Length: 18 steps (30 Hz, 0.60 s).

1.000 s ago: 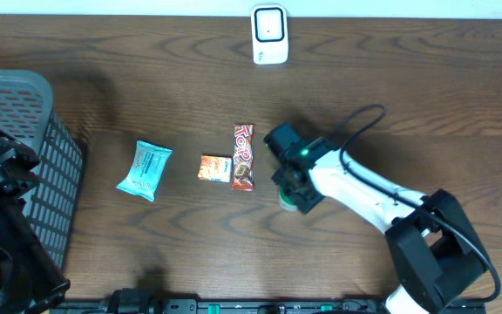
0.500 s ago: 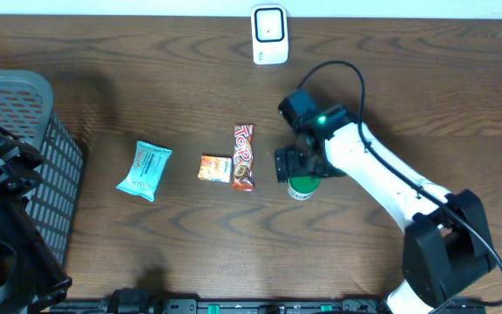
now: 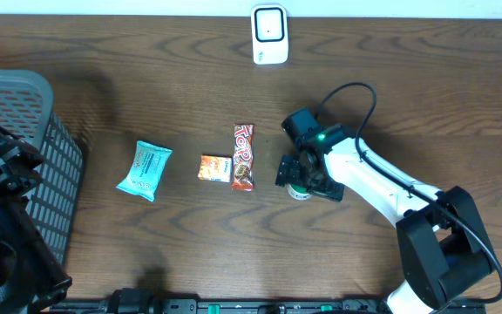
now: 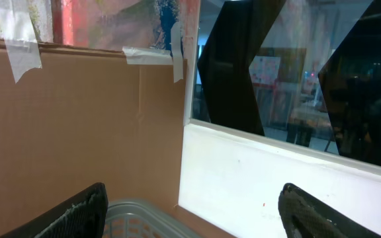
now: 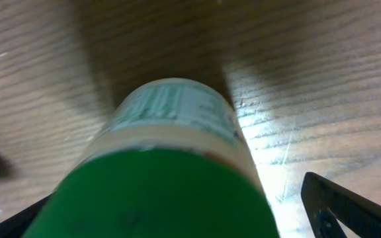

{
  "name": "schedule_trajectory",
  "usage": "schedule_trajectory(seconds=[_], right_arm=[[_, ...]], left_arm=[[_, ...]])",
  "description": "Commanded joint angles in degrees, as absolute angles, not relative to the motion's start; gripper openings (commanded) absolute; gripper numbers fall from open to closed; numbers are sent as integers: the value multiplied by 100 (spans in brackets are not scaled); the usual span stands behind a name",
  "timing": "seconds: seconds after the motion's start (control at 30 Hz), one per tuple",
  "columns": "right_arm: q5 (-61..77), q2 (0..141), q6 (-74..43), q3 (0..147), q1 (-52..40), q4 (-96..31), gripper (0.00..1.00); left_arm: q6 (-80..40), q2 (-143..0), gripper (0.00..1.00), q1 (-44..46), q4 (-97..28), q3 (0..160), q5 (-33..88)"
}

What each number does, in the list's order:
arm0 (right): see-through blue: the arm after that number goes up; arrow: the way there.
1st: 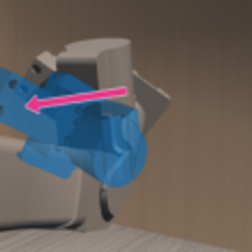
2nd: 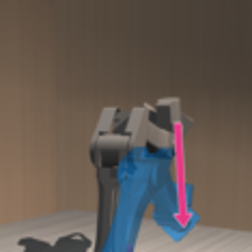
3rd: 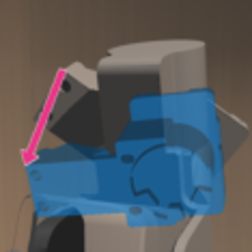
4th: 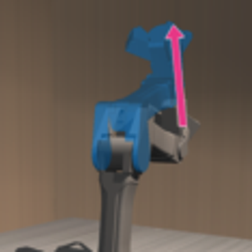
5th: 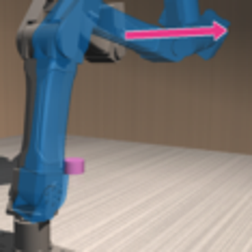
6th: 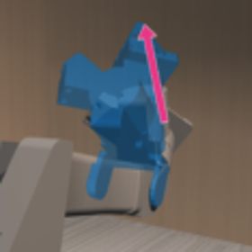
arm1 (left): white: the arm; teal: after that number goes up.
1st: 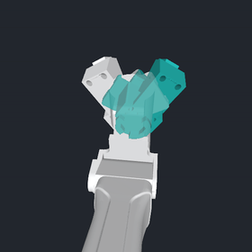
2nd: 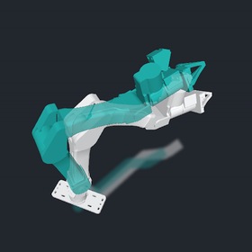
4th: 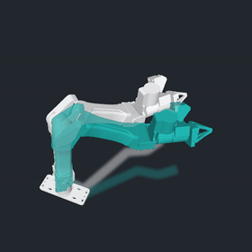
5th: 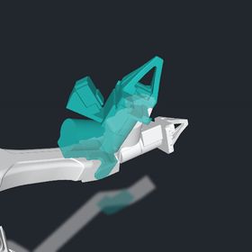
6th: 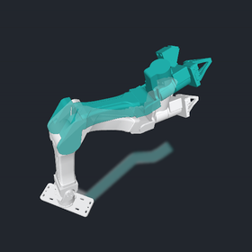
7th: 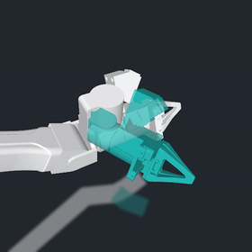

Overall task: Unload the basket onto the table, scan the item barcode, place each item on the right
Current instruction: 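Lower the right gripper and grasp the jar around its body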

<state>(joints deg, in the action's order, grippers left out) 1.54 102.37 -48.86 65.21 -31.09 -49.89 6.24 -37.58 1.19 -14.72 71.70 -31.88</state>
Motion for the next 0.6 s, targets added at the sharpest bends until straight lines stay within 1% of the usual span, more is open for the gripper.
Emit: schedule_trajectory(seconds=[0.0,0.13,0.17,0.2,0.23,0.27,0.33,0.57], right_arm=[[8,10235,-5323,6167,-3030,-4650,99],[10,10235,-5446,5918,-3030,-4139,98],[5,10235,-5529,5898,-3030,-4084,96],[-10,10248,-5629,5896,-3030,-4066,93],[-10,10254,-5697,5896,-3030,-4045,89],[-10,10259,-5723,5896,-3030,-4003,82],[-12,10265,-5723,5896,-3030,-3935,74],[261,10263,-5642,5927,-2995,-3922,63]], left_arm=[[659,-3721,83,121,-1424,7157,-3192],[657,-3721,83,121,-1424,7157,-3192],[657,-3721,83,121,-1424,7157,-3192],[657,-3721,83,121,-1424,7157,-3192],[657,-3721,83,121,-1424,7157,-3192],[657,-3721,83,121,-1424,7157,-3192],[657,-3721,83,121,-1424,7157,-3192],[659,-3721,83,121,-1424,7157,-3194]])
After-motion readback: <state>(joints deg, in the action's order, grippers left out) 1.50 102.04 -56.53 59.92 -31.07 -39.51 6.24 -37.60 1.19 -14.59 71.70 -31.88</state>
